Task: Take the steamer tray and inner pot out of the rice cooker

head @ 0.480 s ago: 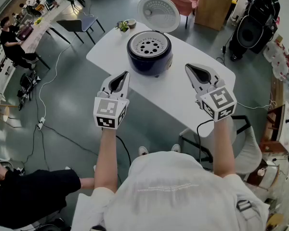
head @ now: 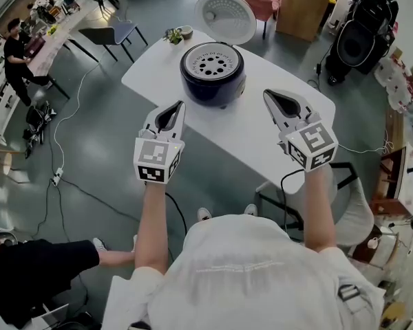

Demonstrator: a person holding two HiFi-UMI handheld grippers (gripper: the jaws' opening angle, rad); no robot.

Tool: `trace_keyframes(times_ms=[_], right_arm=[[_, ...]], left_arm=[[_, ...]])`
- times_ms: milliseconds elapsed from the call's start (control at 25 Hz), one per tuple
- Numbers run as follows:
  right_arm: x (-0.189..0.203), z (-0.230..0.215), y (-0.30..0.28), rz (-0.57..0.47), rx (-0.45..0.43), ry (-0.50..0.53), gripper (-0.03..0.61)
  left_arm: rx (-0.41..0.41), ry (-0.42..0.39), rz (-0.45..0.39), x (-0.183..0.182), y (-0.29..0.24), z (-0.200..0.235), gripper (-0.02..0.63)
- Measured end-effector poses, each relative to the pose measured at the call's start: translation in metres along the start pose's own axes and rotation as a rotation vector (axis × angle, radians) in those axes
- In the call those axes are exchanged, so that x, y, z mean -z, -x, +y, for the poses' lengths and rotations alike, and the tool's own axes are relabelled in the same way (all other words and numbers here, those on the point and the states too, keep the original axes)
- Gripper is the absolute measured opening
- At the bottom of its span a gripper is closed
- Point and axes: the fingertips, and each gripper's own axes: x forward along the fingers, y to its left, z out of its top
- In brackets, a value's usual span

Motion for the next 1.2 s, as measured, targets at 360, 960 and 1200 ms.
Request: trace_keyframes(times_ms=[360,960,1200], right_arm=[[-0.004,0.006,-0.007,-0.013,-0.014,-0.028,0.028],[-0.003,0.036,-0.028,0.028,0.029,-0.054,0.244],[0.002,0.066,-0.046,0.068,0.036,-0.061,0.249]], left_arm=[[-0.010,0.014,-0.011,0.005,0.000,0.010,0.021],[0.016,0.016,-0.032,0.019,0.018,0.046,0.221],[0.026,0.033,-0.028,0.035,0.037,0.075,0.219]])
